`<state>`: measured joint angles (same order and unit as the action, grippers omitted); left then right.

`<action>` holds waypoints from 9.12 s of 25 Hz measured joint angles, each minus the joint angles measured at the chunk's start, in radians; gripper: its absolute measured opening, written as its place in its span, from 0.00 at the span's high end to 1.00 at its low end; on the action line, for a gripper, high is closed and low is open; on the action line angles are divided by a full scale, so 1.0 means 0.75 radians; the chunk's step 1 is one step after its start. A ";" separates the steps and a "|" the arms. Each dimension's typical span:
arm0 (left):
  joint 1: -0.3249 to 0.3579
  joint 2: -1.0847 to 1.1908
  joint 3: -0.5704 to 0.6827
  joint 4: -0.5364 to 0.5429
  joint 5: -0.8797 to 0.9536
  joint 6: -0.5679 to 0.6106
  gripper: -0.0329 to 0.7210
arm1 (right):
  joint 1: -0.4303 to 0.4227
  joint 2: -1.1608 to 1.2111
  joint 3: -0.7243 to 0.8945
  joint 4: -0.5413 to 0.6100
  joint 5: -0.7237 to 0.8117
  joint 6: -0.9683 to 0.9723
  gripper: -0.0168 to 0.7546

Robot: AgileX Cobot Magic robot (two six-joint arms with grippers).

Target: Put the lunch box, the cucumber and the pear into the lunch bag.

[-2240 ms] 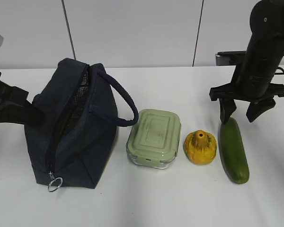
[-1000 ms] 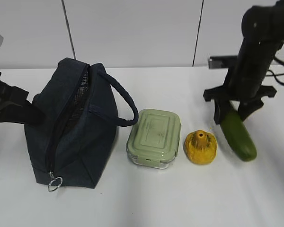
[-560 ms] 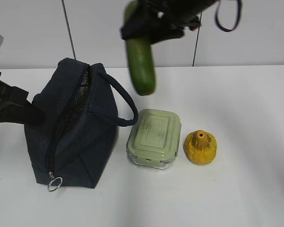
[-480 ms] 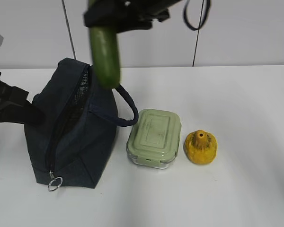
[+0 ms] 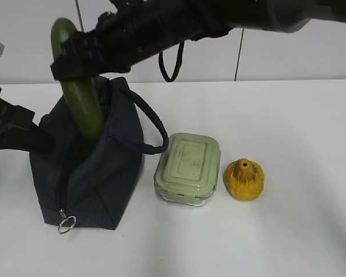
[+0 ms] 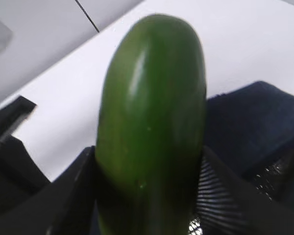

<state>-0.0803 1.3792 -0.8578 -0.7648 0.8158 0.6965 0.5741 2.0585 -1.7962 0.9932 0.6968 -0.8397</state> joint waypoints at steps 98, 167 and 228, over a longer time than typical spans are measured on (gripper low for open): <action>0.000 0.000 0.000 0.016 -0.006 0.000 0.98 | -0.029 -0.078 0.144 -0.436 0.270 0.164 0.74; 0.000 0.000 0.000 0.003 0.003 0.000 0.98 | -0.074 -0.046 -0.338 -1.298 0.599 0.962 0.49; 0.000 0.000 0.000 0.009 0.005 0.000 0.98 | -0.568 -0.267 0.756 0.190 0.154 0.076 0.56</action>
<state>-0.0803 1.3792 -0.8578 -0.7579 0.8192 0.6965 0.1478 1.8580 -1.2294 1.1354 0.8125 -0.7824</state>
